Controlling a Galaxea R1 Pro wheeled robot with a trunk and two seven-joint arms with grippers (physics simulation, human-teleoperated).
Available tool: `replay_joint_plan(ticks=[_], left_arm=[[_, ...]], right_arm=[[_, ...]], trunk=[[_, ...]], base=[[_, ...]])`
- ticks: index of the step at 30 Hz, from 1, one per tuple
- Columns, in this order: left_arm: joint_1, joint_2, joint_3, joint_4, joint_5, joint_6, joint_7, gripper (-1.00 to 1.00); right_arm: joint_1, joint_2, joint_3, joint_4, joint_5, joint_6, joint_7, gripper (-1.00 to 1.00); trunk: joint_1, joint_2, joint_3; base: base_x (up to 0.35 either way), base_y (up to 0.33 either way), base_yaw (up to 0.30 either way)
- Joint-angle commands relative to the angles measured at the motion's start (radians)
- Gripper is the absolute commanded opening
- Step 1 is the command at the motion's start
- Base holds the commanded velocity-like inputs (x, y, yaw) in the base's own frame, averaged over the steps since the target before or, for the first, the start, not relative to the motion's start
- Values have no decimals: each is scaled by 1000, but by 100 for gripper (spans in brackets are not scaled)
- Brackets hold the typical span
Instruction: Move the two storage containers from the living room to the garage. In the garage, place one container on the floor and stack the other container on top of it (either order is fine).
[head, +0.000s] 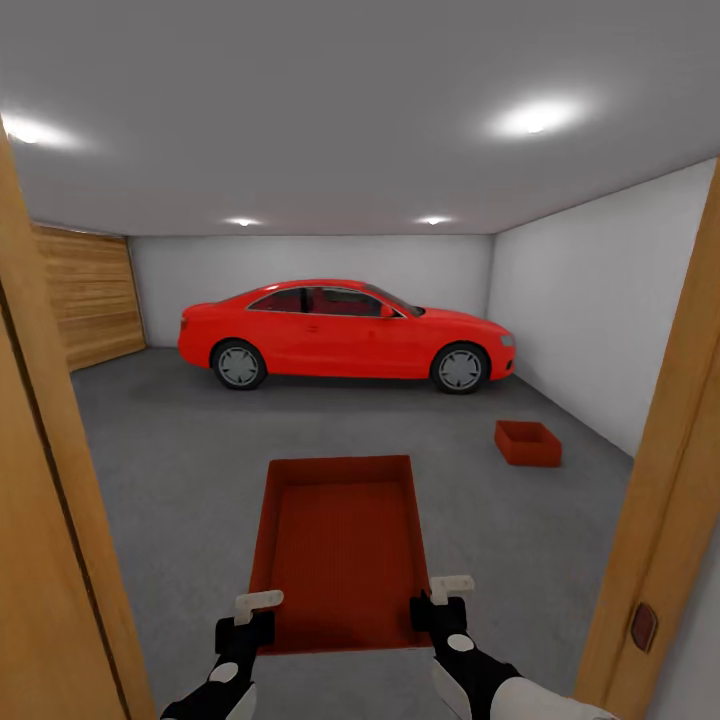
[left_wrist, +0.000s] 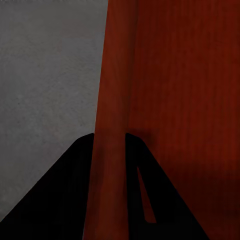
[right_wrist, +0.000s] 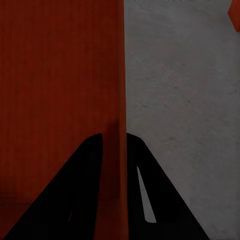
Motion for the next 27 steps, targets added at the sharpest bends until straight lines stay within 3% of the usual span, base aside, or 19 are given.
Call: replay_joint_plan(ticks=[1, 5, 7, 15, 27], left_arm=[[-1, -1, 27, 1, -3, -2, 6, -100], [-1, -1, 27, 1, -3, -2, 6, -100], [0, 0, 0, 0, -1, -2, 6, -100], [0, 1, -8, -1, 8, -1, 6, -100], [0, 2, 7, 1, 0, -1, 6, -100]], right_arm=[[-1, 5, -18, -1, 0, 0, 3, -100], [-1, 5, -18, -1, -1, 0, 3, -100], [-1, 7, 14, 4, -14, -4, 0, -100], [-2, 7, 13, 4, -11, -5, -3, -100], [-2, 7, 28, 4, -24, -5, -6, -100]], trunk=[[1, -1, -1], [1, -1, -1], [1, -1, -1], [1, -1, -1], [1, -1, -1]], base=[[301, 0, 0], [313, 0, 0], [305, 0, 0], [314, 0, 0], [321, 0, 0]])
